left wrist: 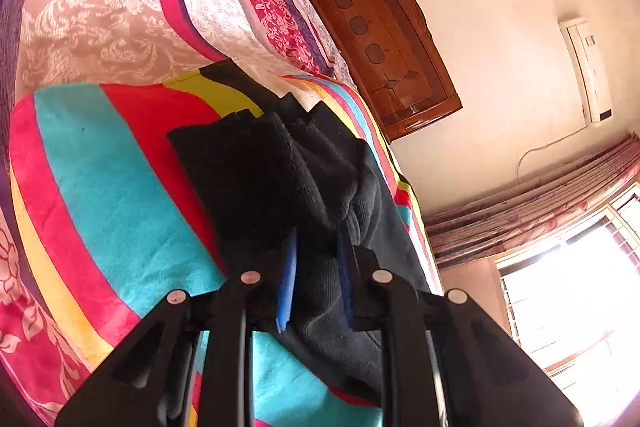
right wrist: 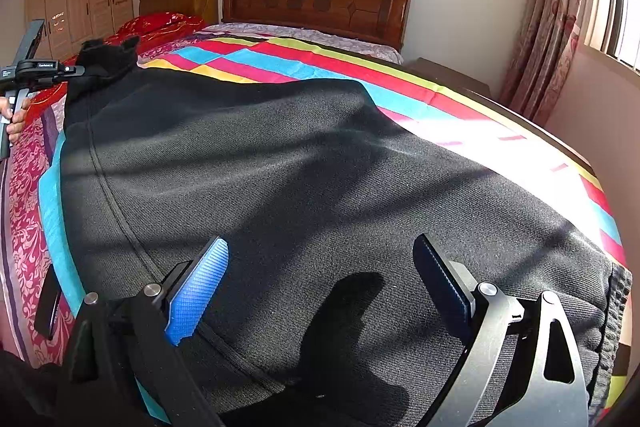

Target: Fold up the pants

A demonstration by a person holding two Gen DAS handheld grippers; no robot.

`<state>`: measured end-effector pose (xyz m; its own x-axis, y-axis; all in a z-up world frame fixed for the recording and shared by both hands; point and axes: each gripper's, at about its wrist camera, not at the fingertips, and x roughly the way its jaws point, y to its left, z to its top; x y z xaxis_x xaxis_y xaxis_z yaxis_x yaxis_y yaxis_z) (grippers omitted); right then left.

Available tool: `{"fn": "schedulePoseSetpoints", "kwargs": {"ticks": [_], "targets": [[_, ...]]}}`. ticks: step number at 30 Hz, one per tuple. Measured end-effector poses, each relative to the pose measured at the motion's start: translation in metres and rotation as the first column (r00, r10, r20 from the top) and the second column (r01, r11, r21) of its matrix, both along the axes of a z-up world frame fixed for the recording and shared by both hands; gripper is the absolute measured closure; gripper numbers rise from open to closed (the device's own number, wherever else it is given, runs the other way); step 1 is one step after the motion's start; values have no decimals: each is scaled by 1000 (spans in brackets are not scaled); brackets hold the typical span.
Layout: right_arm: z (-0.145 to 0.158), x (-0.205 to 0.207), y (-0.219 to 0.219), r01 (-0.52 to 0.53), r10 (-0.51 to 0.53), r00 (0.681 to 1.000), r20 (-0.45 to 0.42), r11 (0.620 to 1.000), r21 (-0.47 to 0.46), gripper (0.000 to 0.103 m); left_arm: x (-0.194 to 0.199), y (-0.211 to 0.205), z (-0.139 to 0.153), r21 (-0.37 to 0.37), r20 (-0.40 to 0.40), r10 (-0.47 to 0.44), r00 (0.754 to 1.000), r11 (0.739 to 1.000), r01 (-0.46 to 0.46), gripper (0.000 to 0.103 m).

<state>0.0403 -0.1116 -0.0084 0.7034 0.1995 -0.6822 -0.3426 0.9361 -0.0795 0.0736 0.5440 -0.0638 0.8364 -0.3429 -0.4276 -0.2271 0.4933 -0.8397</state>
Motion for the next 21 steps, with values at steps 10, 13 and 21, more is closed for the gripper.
{"fn": "schedulePoseSetpoints", "kwargs": {"ticks": [10,13,21], "targets": [[1,-2,0,4,-4,1000,1,1000,-10,13,14,-19,15,60,8,-8,1000,998,7,47],[8,-7,10,-15,16,1000,20,999,-42,13,16,-25,13,94,-17,-5,1000,996,6,51],[25,-43,127,-417,432,897,96,897,-145,13,15,-14,2,108,-43,-15,999,994,20,80]]}}
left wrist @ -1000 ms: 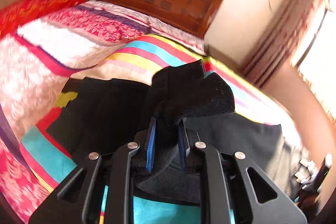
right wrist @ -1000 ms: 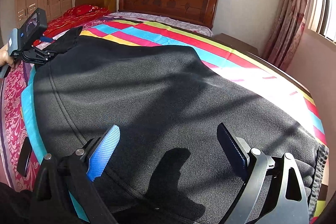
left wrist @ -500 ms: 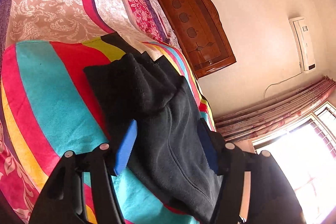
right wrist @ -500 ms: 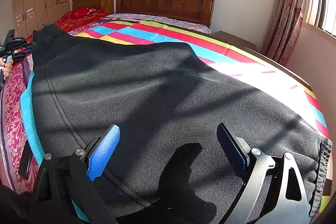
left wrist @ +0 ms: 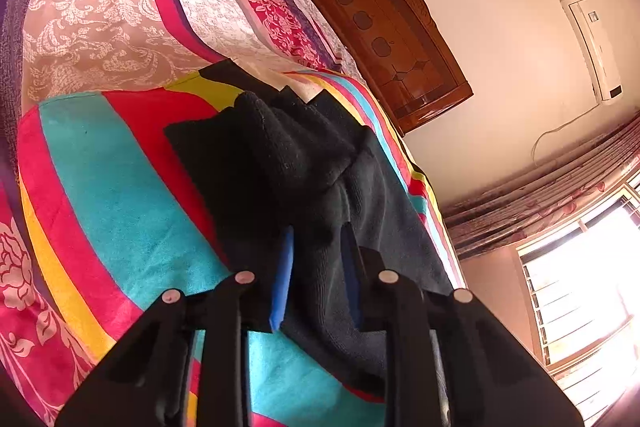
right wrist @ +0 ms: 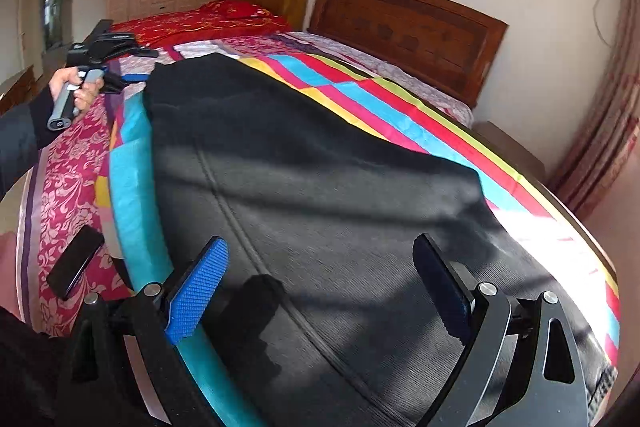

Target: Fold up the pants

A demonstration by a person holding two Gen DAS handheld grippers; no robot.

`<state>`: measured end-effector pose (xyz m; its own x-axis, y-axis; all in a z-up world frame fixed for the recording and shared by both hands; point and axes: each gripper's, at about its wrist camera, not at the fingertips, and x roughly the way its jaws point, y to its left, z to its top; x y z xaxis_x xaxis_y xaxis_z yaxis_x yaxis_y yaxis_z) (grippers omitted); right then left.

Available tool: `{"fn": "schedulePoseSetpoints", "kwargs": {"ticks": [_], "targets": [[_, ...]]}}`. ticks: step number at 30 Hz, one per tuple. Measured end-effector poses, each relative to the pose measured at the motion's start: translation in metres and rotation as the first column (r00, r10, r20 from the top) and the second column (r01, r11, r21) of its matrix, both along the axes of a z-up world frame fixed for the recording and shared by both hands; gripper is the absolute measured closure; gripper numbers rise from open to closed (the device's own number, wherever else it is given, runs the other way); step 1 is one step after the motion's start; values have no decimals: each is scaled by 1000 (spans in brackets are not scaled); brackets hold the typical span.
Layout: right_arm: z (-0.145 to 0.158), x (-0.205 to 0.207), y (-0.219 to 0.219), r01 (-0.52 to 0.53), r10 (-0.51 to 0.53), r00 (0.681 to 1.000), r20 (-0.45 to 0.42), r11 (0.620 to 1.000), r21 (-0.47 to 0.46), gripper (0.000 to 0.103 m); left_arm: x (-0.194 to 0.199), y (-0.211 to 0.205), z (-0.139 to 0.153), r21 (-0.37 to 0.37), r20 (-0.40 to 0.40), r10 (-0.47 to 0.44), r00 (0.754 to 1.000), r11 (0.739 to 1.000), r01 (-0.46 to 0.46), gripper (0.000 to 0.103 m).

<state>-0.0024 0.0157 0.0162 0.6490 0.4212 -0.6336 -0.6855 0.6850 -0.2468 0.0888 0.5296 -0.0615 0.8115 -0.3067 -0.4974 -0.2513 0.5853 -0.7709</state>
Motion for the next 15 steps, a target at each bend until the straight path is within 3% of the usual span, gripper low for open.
{"fn": "schedulePoseSetpoints", "kwargs": {"ticks": [2,3,7,12,15], "targets": [[-4,-7,29,-108,108,994,27,994,-24,19,-1,2,-2,0,-1,-1,1000,1000,1,80],[-7,-6,41,-141,141,990,23,990,-31,29,-2,2,-3,-3,0,-2,1000,1000,2,80],[-13,10,75,-197,197,979,-44,980,-4,38,-4,-2,-3,-14,7,-7,1000,1000,8,79],[-14,12,103,-270,269,961,-67,963,2,54,-11,-7,5,-14,41,10,999,1000,-9,54],[-21,16,121,-292,289,954,-84,956,-29,60,-16,-9,11,-23,62,19,998,1000,-18,53]]}}
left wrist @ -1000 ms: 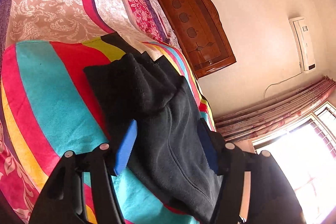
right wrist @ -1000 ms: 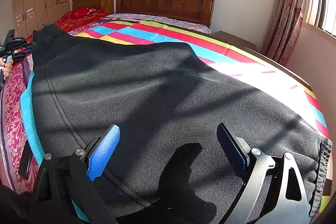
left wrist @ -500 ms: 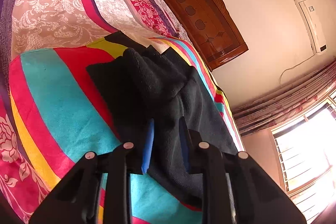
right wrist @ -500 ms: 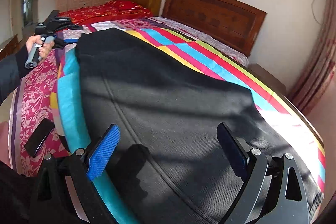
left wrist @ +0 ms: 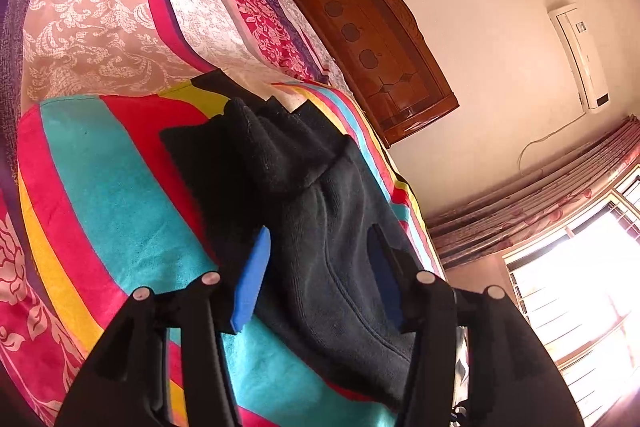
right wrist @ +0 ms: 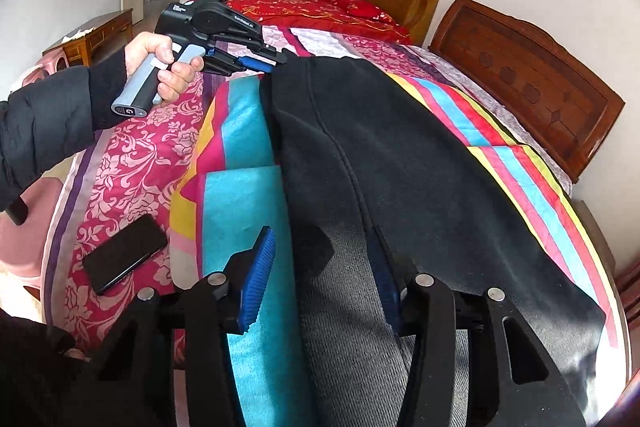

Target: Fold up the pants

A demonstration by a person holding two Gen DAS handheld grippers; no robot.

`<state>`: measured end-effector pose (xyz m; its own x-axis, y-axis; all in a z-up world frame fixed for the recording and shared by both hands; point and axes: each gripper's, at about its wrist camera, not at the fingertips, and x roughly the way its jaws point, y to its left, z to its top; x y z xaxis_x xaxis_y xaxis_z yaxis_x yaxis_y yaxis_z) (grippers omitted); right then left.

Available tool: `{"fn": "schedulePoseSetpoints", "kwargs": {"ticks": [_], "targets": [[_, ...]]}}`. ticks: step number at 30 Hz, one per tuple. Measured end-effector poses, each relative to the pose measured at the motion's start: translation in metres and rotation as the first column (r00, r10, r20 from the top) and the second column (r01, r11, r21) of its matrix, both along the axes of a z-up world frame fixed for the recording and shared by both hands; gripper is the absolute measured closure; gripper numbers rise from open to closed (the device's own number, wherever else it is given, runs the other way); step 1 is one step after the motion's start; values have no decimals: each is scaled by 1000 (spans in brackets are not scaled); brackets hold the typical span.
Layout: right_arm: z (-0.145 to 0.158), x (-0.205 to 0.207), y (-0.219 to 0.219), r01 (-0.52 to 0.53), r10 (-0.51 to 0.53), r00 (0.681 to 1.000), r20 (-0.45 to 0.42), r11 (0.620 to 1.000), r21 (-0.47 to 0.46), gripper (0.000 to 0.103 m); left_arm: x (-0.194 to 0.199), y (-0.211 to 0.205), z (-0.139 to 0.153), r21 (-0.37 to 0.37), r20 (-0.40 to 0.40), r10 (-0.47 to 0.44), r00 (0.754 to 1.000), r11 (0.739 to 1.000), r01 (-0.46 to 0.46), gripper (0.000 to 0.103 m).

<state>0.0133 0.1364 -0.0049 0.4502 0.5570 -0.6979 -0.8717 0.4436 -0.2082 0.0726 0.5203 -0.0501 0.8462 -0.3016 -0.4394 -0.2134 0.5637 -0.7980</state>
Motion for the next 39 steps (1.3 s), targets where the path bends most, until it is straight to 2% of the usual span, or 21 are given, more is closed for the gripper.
{"fn": "schedulePoseSetpoints", "kwargs": {"ticks": [3,8,9,11,12,14,15,17,21,23,26,27,29,30,31,32,33,34,35,37,39], "targets": [[-11,2,3,-1,0,1000,-25,1000,-22,62,4,-8,4,32,-25,-23,999,999,24,53],[-18,-1,5,-4,5,1000,6,998,-56,63,23,-12,0,95,-115,-3,993,995,14,53],[-19,0,7,4,-3,1000,16,998,-69,74,27,-10,-5,91,-134,4,991,996,8,53],[-19,3,8,35,-34,999,28,997,-68,83,32,-7,-14,64,-161,20,987,998,-10,53],[-17,6,6,46,-46,999,9,998,-49,92,33,-6,-17,49,-159,25,987,999,-17,55],[-12,9,2,55,-55,998,-17,998,-17,95,33,-7,-18,47,-149,30,988,999,-23,90],[-12,8,1,55,-55,998,-18,998,-11,95,32,-6,-18,40,-135,33,990,999,-28,94],[-13,6,3,55,-55,998,-9,998,-16,95,24,-8,-7,52,-78,46,996,998,-42,97],[-13,7,3,62,-62,998,-13,998,-6,95,3,-18,30,145,21,54,998,988,-57,98],[-13,7,3,63,-63,998,-13,998,-4,95,1,-17,29,189,-14,61,998,980,-57,98],[-11,6,2,61,-61,998,-2,998,-2,95,15,-11,-7,167,-130,38,991,986,-16,97],[-9,5,1,63,-63,998,4,998,4,95,18,-9,-20,160,-153,29,988,987,-5,94],[-1,3,-2,69,-70,997,22,997,27,95,14,-7,-30,135,-121,22,992,991,-5,89],[3,3,-4,73,-74,997,30,997,37,95,10,-7,-30,121,-98,27,995,993,-15,77],[6,2,-6,73,-74,997,35,996,44,95,6,-6,-29,105,-78,27,997,994,-19,59],[8,2,-6,70,-72,997,34,996,46,95,2,-6,-24,99,-61,33,998,995,-27,49],[6,2,-6,68,-69,997,26,997,44,95,-4,-8,-16,139,-69,75,995,988,-65,29],[2,3,-5,69,-69,997,16,997,33,95,-12,-13,-3,221,-77,144,987,967,-124,24],[-5,4,-3,68,-68,998,5,998,17,96,-16,-20,12,294,-63,176,982,944,-150,23],[-19,5,2,60,-60,998,-16,998,-22,96,-16,-38,40,376,-24,117,993,921,-100,16],[-18,1,5,56,-55,998,8,998,-32,94,-6,-59,64,434,-17,41,999,900,-29,8]]}}
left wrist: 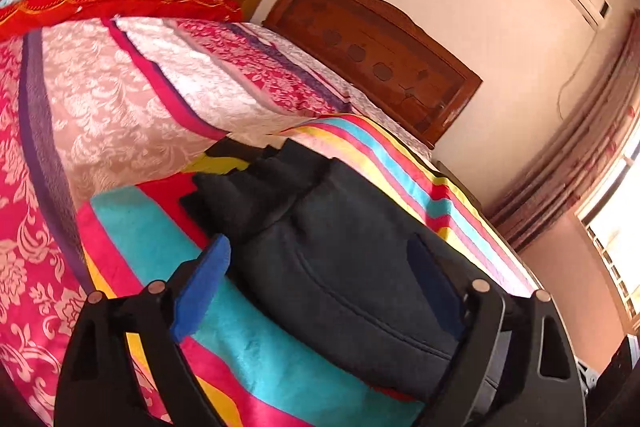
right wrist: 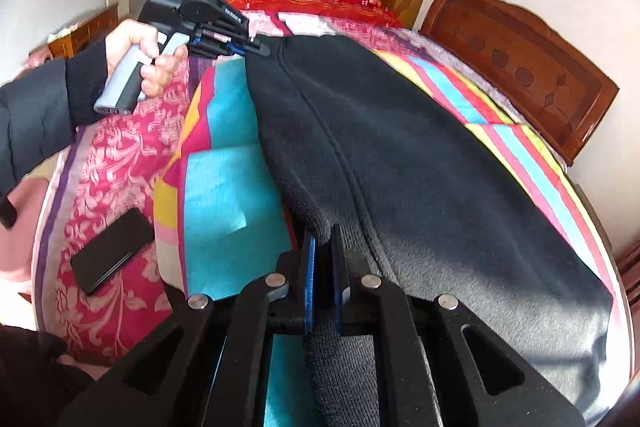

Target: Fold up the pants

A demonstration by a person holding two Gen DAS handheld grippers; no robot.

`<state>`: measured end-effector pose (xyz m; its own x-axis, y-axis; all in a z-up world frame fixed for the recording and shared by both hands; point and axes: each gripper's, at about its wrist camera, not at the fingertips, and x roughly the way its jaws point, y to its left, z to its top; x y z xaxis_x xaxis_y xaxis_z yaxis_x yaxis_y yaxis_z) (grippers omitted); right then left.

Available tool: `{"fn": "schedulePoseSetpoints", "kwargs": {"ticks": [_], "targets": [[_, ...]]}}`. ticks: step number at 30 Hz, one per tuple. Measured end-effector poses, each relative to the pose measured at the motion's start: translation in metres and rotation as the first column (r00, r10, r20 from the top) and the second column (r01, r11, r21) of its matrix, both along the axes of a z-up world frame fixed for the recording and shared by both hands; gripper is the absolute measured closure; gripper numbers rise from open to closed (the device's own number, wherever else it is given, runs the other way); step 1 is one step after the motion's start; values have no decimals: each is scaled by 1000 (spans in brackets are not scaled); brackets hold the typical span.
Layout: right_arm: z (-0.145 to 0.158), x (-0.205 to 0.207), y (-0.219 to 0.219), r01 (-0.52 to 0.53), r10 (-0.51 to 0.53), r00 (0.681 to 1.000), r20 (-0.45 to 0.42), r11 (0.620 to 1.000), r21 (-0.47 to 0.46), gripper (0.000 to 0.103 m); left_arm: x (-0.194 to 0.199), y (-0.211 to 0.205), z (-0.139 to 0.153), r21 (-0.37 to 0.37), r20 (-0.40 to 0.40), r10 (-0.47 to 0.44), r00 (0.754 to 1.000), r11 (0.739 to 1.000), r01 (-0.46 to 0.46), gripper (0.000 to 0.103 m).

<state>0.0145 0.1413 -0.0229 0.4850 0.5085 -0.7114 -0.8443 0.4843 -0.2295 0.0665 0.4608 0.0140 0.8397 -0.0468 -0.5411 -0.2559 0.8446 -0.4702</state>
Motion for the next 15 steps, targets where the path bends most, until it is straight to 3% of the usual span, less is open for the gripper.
{"fn": "schedulePoseSetpoints", "kwargs": {"ticks": [2,6,9,12,14,15], "targets": [[1,0,-1,-3,3,1000,-15,1000,-14,87,19,-28,16,60,-23,-91,996,994,93,5],[15,4,-17,13,-7,993,-117,998,54,39,67,-91,16,157,-141,-238,961,953,259,2],[35,14,-39,47,-29,989,-143,992,121,28,105,-129,-10,193,-284,-273,919,923,334,2],[47,40,-61,154,-150,987,-53,984,92,17,133,-137,-56,136,-429,-265,864,926,352,1],[49,69,-80,251,-248,968,-38,966,67,16,132,-127,-63,93,-386,-258,886,944,316,1],[48,84,-92,288,-285,957,-57,955,64,16,132,-126,-62,80,-391,-257,884,947,310,2]]}}
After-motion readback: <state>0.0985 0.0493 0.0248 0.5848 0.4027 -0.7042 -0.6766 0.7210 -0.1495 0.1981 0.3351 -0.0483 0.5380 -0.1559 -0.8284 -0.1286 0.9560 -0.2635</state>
